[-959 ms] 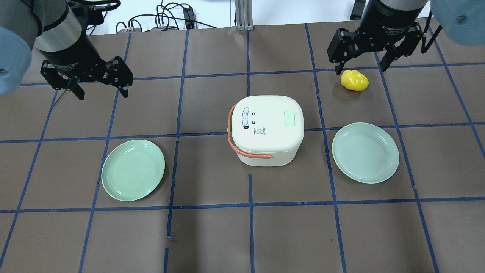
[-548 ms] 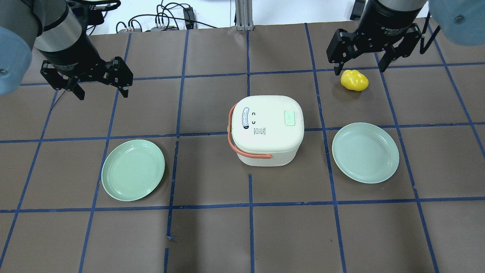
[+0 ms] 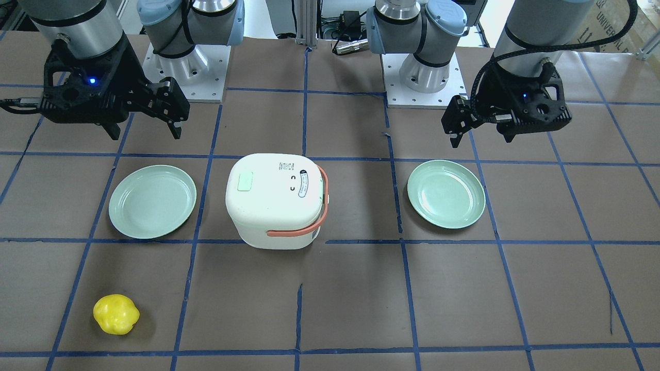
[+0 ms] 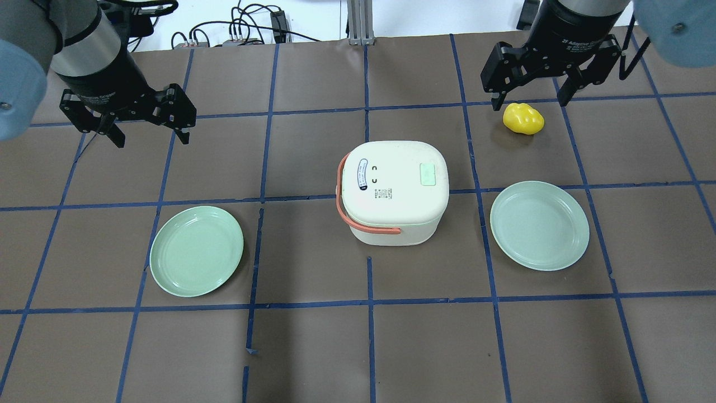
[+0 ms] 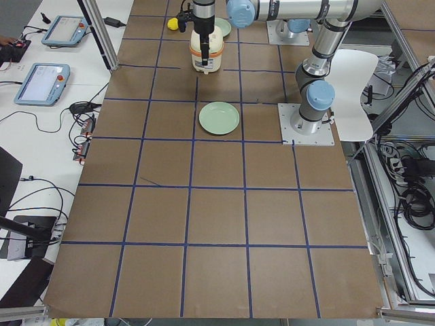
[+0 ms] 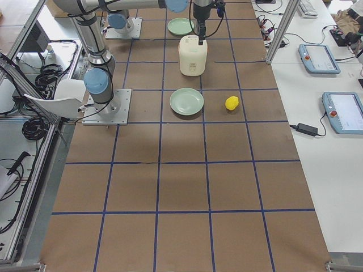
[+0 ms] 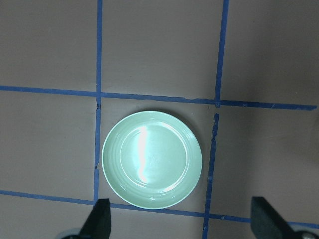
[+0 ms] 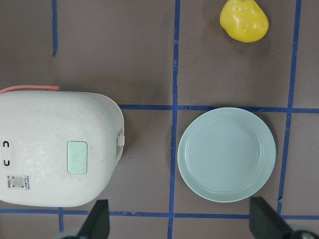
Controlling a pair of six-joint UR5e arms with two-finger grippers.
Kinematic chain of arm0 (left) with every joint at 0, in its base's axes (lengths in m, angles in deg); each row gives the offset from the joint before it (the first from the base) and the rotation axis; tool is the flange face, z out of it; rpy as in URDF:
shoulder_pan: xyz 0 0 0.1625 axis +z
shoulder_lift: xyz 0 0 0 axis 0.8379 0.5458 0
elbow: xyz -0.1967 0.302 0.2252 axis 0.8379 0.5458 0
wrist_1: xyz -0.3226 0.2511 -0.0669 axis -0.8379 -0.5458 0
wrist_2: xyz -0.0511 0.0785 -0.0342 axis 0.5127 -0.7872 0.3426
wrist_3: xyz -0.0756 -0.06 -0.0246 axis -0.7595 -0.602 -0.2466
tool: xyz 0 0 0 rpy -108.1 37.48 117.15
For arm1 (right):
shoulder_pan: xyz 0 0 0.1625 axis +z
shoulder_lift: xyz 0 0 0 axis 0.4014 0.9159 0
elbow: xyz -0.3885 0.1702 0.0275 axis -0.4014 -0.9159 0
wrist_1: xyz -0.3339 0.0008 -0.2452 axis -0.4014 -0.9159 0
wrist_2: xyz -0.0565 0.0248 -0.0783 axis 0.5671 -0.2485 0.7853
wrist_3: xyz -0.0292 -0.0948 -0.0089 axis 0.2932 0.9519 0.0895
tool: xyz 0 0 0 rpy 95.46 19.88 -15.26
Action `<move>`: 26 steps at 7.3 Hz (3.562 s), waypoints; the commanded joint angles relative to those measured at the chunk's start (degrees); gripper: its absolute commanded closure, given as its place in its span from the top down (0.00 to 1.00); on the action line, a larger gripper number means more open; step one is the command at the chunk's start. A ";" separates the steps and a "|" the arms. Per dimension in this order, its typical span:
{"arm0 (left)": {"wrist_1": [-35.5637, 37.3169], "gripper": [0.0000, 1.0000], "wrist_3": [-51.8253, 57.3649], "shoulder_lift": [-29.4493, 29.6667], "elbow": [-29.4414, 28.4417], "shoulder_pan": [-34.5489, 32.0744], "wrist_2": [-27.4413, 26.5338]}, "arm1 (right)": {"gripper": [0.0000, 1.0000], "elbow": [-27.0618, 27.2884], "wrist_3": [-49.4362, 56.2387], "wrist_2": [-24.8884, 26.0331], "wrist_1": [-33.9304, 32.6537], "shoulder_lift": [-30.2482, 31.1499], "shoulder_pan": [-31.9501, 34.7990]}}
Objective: Press rice cooker button
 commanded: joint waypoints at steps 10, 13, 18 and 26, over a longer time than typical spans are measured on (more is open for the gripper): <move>0.00 1.00 0.00 0.00 0.00 0.00 0.00 | 0.07 0.62 -14.60 -4.42 0.19 -4.73 7.89; 0.00 1.00 0.00 0.00 0.00 -0.08 0.00 | 0.07 2.63 -18.02 -2.31 -5.70 -7.03 11.42; 0.00 1.00 0.00 0.00 0.00 0.00 0.00 | 0.07 7.29 -19.97 -0.71 -11.78 -8.97 11.60; 0.00 1.00 0.00 0.00 0.00 0.00 0.00 | 0.07 9.40 -19.89 -0.45 -14.95 -9.84 12.30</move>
